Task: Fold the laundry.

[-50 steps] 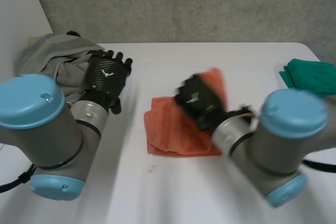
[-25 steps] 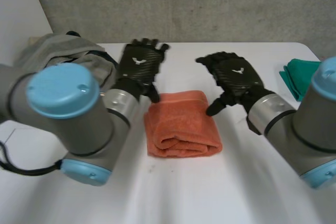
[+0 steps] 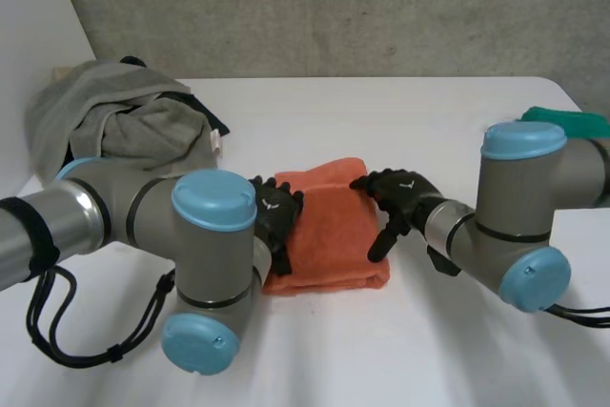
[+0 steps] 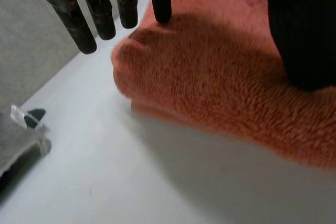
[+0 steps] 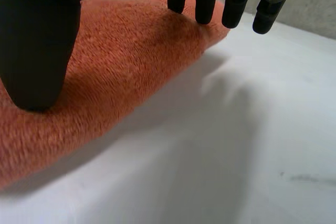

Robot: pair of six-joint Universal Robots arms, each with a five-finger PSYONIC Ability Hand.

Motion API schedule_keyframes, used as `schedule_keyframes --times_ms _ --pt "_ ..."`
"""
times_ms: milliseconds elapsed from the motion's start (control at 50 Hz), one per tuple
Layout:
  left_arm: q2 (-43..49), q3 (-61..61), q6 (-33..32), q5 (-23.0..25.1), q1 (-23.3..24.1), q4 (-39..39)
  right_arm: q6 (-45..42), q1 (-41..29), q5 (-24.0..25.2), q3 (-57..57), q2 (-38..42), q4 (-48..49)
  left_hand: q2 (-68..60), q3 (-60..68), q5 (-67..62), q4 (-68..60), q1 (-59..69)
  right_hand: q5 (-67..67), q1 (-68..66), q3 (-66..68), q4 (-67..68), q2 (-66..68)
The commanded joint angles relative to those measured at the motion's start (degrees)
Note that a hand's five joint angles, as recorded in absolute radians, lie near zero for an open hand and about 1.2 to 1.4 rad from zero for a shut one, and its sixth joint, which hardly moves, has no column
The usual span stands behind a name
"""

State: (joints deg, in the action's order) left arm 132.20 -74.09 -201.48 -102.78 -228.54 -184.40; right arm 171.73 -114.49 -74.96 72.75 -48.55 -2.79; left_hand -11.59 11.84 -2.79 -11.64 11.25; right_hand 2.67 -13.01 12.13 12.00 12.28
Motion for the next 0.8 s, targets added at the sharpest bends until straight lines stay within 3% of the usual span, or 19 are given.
schedule_keyframes --times_ms 20,120,260,340,420,500,580,800 --pt "-0.8 -1.32 -1.81 1.0 0.19 0.45 -10.09 -1.17 -5.99 0.11 -0.32 -0.03 0.03 -0.28 1.23 0.07 0.31 -2.67 3.01 -2.13 -2.0 -2.28" --pt "-5.54 -0.62 -2.07 1.17 -0.06 0.01 -13.35 -2.05 -8.27 1.34 -4.62 0.5 0.2 -0.45 1.4 0.24 0.14 -2.09 2.42 -1.54 -1.41 -1.69" --pt "-12.23 1.31 -2.07 9.86 -2.78 0.18 -13.79 -3.72 -11.0 7.48 -11.39 5.59 -0.14 -0.11 1.06 -0.09 0.48 -2.67 3.01 -2.13 -2.0 -2.28" --pt "-14.86 2.54 -1.46 18.99 -5.6 0.79 -14.75 -6.18 -10.91 14.68 -15.87 11.3 -0.31 0.05 0.9 -0.26 0.65 -2.67 3.01 -2.13 -2.0 -2.28" --pt "-17.76 3.33 1.52 31.81 -7.53 2.72 -16.16 -10.04 -10.12 24.25 -18.86 19.37 -0.47 0.22 0.73 -0.43 0.82 -2.67 3.01 -2.13 -2.0 -2.28" --pt "-18.2 4.83 5.82 39.2 -8.85 4.92 -16.25 -13.46 -9.59 28.75 -18.08 25.96 -0.47 0.22 0.73 -0.43 0.82 -2.67 3.01 -2.13 -2.0 -2.28" --pt "-18.21 6.06 9.43 42.91 -9.21 6.42 -16.42 -14.97 -9.59 29.64 -14.58 31.51 -0.64 0.39 0.56 -0.6 0.99 -2.67 3.01 -2.13 -2.0 -2.28" --pt "-17.51 5.62 10.41 43.27 -9.03 6.25 -25.55 -14.62 -9.94 25.69 -5.78 36.18 -0.47 0.22 0.73 -0.43 0.82 1.09 -0.76 1.64 1.76 1.49"
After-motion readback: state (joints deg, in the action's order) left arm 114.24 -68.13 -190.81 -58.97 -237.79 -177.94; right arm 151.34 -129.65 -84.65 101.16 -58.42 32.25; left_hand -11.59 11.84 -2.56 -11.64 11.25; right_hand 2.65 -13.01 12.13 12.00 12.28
